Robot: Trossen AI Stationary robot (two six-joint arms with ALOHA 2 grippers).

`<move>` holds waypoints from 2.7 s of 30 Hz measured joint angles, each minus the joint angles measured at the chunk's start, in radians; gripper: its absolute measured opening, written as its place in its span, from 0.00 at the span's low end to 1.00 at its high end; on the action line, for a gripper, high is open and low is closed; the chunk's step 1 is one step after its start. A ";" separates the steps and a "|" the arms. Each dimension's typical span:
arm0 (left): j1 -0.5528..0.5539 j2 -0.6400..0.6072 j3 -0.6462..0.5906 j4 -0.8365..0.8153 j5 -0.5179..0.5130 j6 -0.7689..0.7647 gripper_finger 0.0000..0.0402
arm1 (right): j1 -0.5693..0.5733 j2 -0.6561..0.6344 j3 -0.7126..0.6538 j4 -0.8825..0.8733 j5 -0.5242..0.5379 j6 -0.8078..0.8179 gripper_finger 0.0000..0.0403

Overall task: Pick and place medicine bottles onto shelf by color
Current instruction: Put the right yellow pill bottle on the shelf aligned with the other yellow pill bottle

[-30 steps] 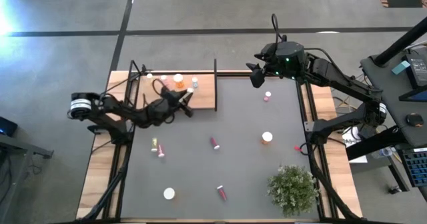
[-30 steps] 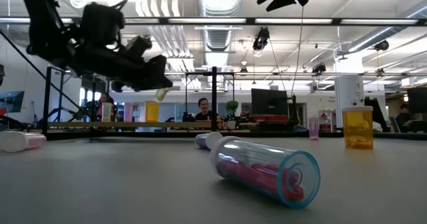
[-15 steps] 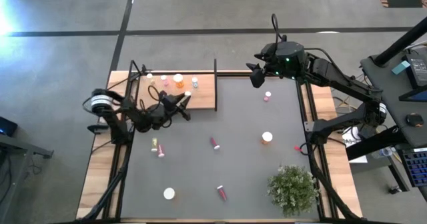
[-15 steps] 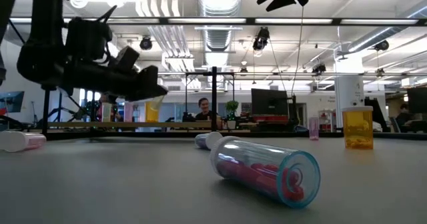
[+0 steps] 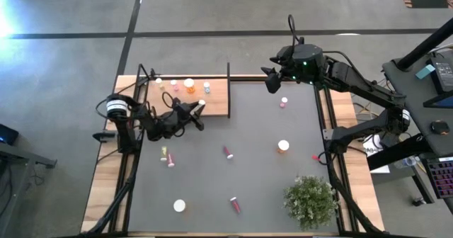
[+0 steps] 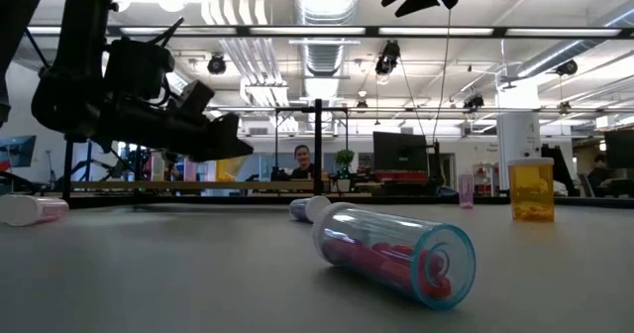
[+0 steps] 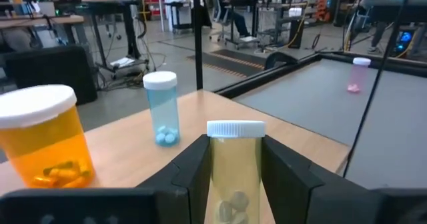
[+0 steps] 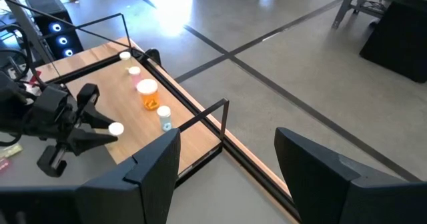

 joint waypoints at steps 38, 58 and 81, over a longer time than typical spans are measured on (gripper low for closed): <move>-0.073 0.161 0.205 0.004 -0.058 0.084 0.26 | 0.000 0.000 0.000 0.000 0.000 0.000 0.58; -0.034 0.191 0.279 0.005 -0.114 0.136 0.26 | 0.000 0.000 0.000 0.000 0.000 0.000 0.58; -0.026 0.192 0.276 0.002 -0.111 0.083 0.26 | 0.000 0.000 0.000 0.000 0.000 0.000 0.58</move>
